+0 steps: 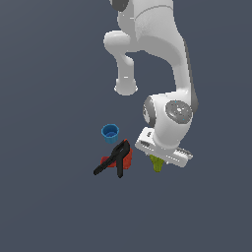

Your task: Pick up a designated object from a clutter of objects.

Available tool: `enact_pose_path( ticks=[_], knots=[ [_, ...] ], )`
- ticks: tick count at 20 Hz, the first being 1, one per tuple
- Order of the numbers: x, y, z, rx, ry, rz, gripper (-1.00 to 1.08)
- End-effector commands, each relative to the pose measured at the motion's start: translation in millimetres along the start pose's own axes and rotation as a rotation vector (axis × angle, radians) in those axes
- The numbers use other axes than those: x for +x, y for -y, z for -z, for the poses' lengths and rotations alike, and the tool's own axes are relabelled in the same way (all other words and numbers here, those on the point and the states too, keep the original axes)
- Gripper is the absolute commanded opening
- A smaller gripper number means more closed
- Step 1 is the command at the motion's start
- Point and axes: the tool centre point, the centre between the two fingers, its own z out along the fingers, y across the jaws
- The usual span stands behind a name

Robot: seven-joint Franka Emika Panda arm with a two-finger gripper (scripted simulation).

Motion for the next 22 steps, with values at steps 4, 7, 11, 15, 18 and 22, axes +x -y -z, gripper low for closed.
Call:
enact_pose_path(
  ticks=[4,7,11,15,18,22],
  knots=[
    [-4,-48,32,0.002,-0.003,-0.001,-1.0],
    [-7,-75,50,0.003,-0.003,-0.002,-1.0],
    [-11,-113,74,0.003,-0.002,-0.002,-1.0],
    [-15,-152,100,0.004,-0.002,-0.002,-1.0],
    [-18,-182,120,0.006,-0.001,-0.002,-1.0],
    [-22,-225,148,0.007,-0.001,-0.002,-1.0]
  ],
)
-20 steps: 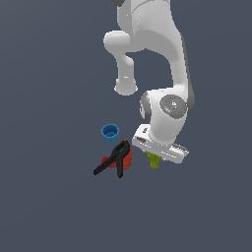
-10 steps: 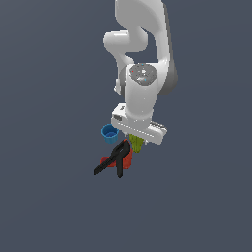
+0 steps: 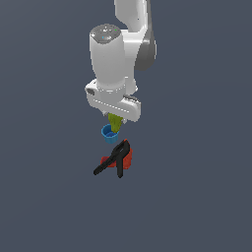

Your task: Pick up a designated object from a clutter of objects.

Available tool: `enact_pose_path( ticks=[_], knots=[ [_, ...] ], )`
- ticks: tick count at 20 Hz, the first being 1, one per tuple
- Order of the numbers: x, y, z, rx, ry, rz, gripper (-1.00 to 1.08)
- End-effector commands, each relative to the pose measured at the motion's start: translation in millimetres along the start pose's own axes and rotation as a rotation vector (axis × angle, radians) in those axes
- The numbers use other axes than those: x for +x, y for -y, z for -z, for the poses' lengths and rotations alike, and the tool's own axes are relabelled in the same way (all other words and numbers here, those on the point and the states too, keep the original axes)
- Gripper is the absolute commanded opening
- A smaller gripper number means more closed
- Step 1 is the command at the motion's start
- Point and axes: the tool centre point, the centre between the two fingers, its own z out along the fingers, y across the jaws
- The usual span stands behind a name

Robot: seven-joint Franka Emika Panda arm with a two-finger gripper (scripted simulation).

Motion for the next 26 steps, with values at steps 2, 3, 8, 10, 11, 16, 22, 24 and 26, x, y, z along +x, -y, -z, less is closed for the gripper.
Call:
enact_pose_path(
  ticks=[2,3,8,10,11,16,22,24,26],
  knots=[
    [-4,-37,26,0.002,-0.001,0.0,-1.0],
    [-4,-48,33,0.003,-0.001,0.0,-1.0],
    [-8,-100,68,0.003,-0.001,0.0,-1.0],
    [-10,-120,82,0.003,-0.001,0.0,-1.0],
    [-10,-130,89,0.002,-0.002,0.0,-1.0],
    [-12,-175,119,0.001,-0.002,0.0,-1.0],
    [-12,-210,144,-0.002,-0.003,0.0,-1.0],
    [-11,-216,149,-0.002,-0.004,0.0,-1.0],
    [-11,-219,151,-0.002,-0.004,0.0,-1.0]
  ],
)
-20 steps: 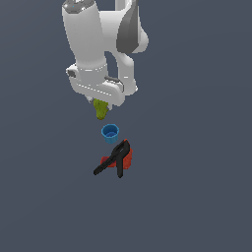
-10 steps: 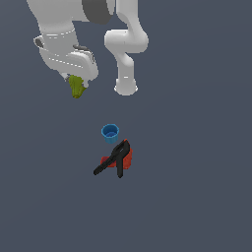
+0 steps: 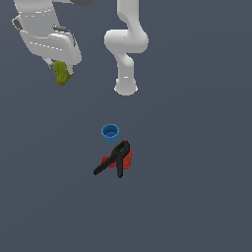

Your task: Pick up a designated object from a clutter of objects.

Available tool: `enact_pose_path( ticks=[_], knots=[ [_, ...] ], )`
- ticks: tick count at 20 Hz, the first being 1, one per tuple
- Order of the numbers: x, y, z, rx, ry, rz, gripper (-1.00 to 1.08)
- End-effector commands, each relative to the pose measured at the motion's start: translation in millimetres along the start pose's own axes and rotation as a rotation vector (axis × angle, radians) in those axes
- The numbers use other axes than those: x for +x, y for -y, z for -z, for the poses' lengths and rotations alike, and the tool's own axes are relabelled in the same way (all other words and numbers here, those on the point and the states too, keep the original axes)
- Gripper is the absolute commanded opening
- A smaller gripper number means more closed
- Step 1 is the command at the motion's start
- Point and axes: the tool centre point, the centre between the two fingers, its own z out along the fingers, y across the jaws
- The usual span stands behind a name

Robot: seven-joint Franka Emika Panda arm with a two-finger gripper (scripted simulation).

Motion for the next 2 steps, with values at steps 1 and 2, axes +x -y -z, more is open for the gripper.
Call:
enact_pose_path(
  ticks=[1,2],
  knots=[
    [0.7,-4.2,3.7,0.0,-0.001,0.001,-1.0],
    [0.8,-4.5,3.9,0.0,-0.001,0.001,-1.0]
  ],
)
